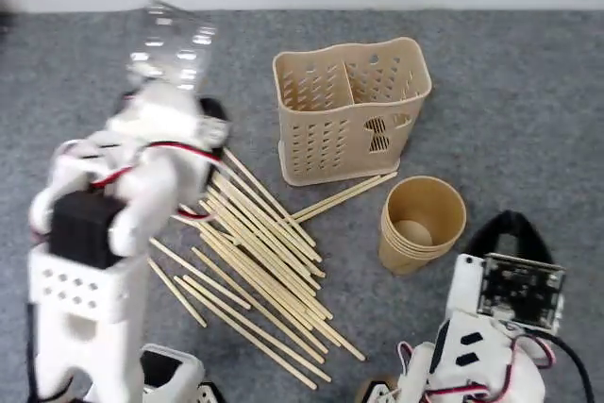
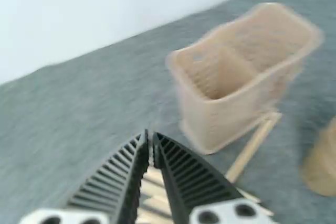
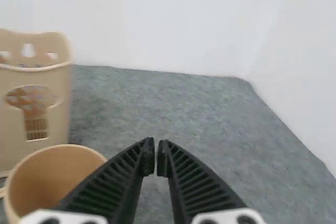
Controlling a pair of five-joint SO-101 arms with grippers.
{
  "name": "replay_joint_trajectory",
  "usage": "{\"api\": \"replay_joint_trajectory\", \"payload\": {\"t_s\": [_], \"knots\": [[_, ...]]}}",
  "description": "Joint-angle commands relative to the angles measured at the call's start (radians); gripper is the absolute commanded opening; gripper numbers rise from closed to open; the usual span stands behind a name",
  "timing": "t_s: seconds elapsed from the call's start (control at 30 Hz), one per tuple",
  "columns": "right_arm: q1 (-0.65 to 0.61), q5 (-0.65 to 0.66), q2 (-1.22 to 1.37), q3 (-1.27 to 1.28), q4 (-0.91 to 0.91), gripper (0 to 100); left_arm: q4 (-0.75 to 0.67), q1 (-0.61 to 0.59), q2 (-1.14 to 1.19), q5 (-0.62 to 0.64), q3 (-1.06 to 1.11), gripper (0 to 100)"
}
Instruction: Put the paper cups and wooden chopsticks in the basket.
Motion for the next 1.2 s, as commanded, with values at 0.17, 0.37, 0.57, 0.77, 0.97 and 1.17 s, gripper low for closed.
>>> {"api": "replay_joint_trajectory", "payload": {"t_s": [0.17, 0.37, 0.57, 0.77, 0.97, 1.17], "knots": [[-0.179, 0.054, 0.372, -0.025, -0.038, 0.9, 0.071, -0.255, -0.146, -0.081, 0.051, 1], [-0.225, 0.091, 0.478, -0.107, 0.01, 1.0, 0.011, -0.37, -0.308, -0.084, 0.3, 1], [-0.334, 0.092, 0.499, -0.247, 0.165, 3.9, -0.129, -0.416, -0.479, -0.084, 0.59, 1], [-0.464, 0.089, 0.69, -0.388, 0.295, 6.8, -0.192, -0.416, -0.598, -0.084, 0.774, 1], [-0.519, 0.091, 0.92, -0.56, 0.383, 6.9, -0.203, -0.417, -0.678, -0.084, 0.874, 1], [-0.545, 0.084, 1.148, -0.678, 0.432, 9.7, -0.203, -0.417, -0.743, -0.084, 0.96, 1]]}}
